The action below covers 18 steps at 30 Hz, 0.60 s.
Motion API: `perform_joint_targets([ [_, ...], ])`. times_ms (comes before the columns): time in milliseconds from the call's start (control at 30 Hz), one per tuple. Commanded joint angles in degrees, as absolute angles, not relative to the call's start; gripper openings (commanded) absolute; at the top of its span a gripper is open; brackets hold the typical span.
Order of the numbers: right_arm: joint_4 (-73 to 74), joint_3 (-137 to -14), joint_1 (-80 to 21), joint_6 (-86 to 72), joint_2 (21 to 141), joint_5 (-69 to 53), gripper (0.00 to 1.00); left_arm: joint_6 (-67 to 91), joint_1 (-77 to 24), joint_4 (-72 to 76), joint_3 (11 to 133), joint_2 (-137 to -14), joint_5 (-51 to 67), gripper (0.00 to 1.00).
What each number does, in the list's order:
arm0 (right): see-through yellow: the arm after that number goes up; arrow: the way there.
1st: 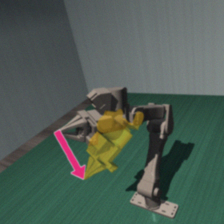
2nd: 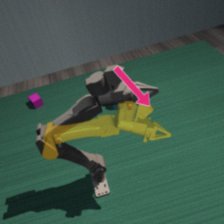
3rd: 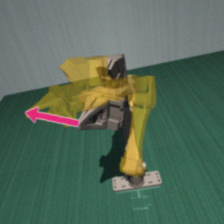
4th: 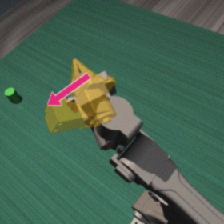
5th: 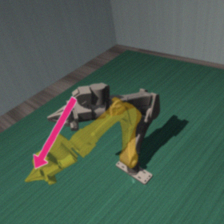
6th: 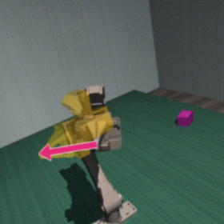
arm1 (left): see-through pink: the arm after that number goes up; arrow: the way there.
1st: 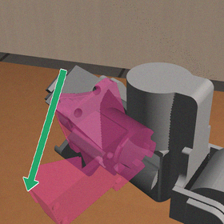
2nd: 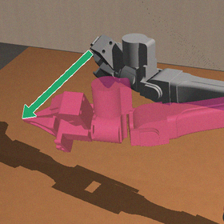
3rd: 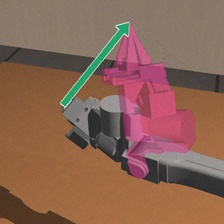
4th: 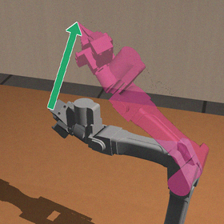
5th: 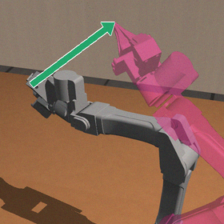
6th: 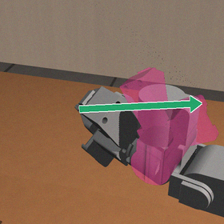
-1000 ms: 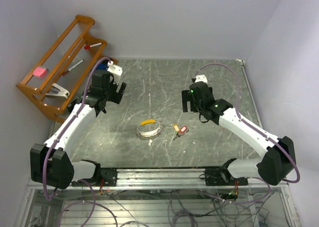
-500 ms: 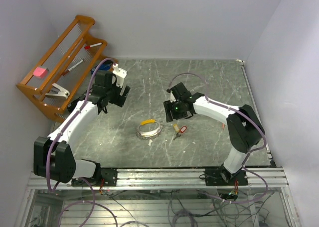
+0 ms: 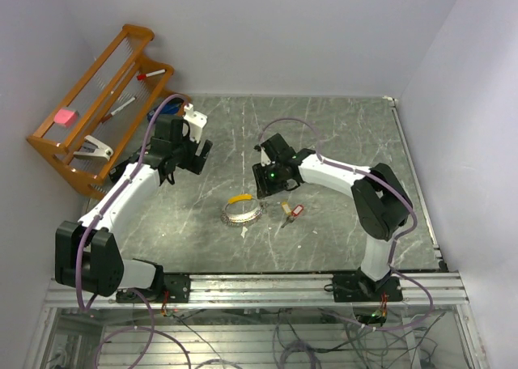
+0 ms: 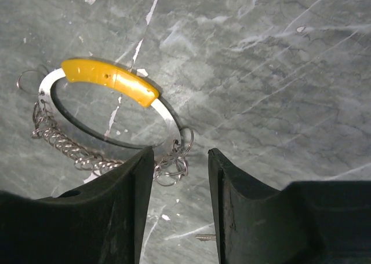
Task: Put the keys on the keyring
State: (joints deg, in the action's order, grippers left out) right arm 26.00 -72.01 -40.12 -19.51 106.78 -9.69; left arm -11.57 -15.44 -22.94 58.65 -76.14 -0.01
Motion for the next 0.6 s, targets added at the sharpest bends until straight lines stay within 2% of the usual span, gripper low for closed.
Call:
perform_joint_targets([
  [0, 26.3, -74.2, -40.2, -19.8, 108.7, -9.7, 0.4, -11.6, -15.2, -21.9, 58.4, -75.6, 1.5, 0.96],
  [133, 27.2, -75.7, -40.2, -20.0, 110.6, -9.9, 0.31, -11.5, -15.2, -22.0, 58.6, -75.7, 1.6, 0.96],
  [300, 28.3, -76.9, -40.2, -19.9, 112.2, -10.8, 0.25, -11.6, -15.2, -22.1, 58.7, -75.7, 1.6, 0.96],
  [567, 28.8, -76.2, -40.2, -20.2, 112.2, -11.4, 0.24, -11.7, -15.2, -22.1, 58.7, -75.7, 1.8, 0.96],
])
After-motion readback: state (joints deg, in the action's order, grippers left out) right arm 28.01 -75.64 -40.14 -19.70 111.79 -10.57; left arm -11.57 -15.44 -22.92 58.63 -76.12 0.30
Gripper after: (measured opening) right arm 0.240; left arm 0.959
